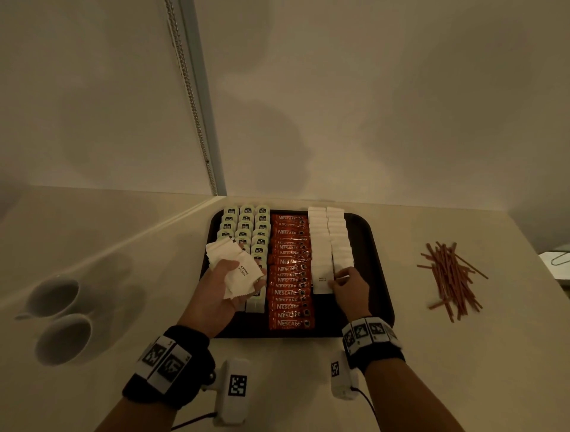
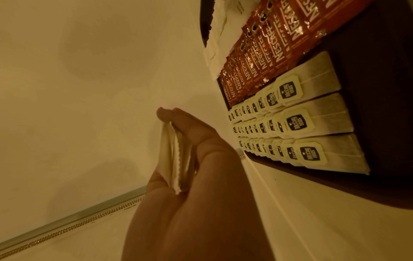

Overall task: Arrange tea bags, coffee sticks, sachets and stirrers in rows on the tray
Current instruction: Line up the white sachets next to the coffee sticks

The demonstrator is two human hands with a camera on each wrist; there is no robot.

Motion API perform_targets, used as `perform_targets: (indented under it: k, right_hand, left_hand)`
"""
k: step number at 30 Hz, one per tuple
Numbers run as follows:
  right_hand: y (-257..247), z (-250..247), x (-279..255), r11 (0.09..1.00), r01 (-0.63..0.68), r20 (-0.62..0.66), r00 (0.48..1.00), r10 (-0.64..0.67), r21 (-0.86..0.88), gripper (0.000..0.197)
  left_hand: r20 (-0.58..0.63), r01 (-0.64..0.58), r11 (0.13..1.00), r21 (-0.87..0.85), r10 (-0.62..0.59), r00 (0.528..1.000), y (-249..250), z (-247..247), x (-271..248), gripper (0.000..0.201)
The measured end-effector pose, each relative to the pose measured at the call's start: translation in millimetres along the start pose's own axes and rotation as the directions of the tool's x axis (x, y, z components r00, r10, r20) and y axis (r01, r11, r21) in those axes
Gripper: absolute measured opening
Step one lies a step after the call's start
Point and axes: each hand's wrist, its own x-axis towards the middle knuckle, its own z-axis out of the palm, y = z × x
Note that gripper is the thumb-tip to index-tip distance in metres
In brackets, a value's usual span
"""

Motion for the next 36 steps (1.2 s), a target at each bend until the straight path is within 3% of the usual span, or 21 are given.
perform_targets:
  k: [6, 9, 11, 13, 15, 17, 20, 24, 27, 31, 33, 36]
  right_hand:
    - [-4, 1, -5, 0.986, 0.103, -0.033, 0.994, -0.108, -0.129, 0.018]
    - [-32, -6, -18, 0.968, 0.252, 0.024, 0.967, -0.252, 0.021, 0.014]
    - [-64, -11, -36, 0.910, 0.355, 0.159, 0.907, -0.391, 0.215, 0.011]
    - [-93, -16, -51, 0.853, 0.403, 0.317, 0.804, -0.503, 0.332, 0.012]
    - [-113, -19, -58, 0.821, 0.454, 0.410, 0.714, -0.568, 0.347, 0.018]
    - [-125, -20, -59, 0.792, 0.540, 0.417, 0.675, -0.609, 0.283, 0.025]
    - [-131, -22, -57, 0.789, 0.545, 0.383, 0.690, -0.614, 0.283, 0.023]
    - [-125, -23, -60, 0.804, 0.295, 0.375, 0.766, -0.522, 0.516, 0.010]
    - [-119, -18, -67, 0.738, 0.126, 0.408, 0.765, -0.497, 0.663, 0.008]
    - [-111, -10, -76, 0.580, -0.107, 0.426, 0.786, -0.448, 0.808, 0.019]
    - [-111, -7, -80, 0.587, -0.105, 0.426, 0.789, -0.443, 0.803, 0.028]
    - [-113, -8, -84, 0.657, 0.017, 0.375, 0.810, -0.451, 0.753, 0.033]
  left_hand:
    - [-0.030, -0.046, 0.991, 0.130, 0.050, 0.998, 1, 3, 0, 0.022]
    - [-0.034, -0.072, 0.975, 0.211, 0.081, 0.996, 2, 5, 3, 0.023]
    - [-0.025, -0.083, 0.964, 0.254, 0.093, 0.995, 3, 8, 5, 0.023]
    - [-0.015, -0.093, 0.945, 0.313, 0.103, 0.995, 2, 14, 7, 0.023]
    - [-0.004, -0.111, 0.916, 0.386, 0.122, 0.993, 2, 20, 10, 0.021]
    - [0.019, -0.143, 0.894, 0.425, 0.149, 0.989, 4, 23, 12, 0.022]
    - [0.054, -0.192, 0.882, 0.431, 0.187, 0.981, 9, 25, 15, 0.022]
    - [0.094, -0.250, 0.880, 0.403, 0.232, 0.968, 11, 25, 14, 0.035]
    - [0.085, -0.294, 0.875, 0.385, 0.283, 0.955, 9, 22, 14, 0.046]
    - [0.124, -0.353, 0.846, 0.399, 0.332, 0.935, 8, 20, 13, 0.047]
    - [0.131, -0.378, 0.817, 0.437, 0.358, 0.925, 9, 20, 12, 0.046]
    - [0.128, -0.397, 0.782, 0.480, 0.386, 0.914, 11, 18, 12, 0.045]
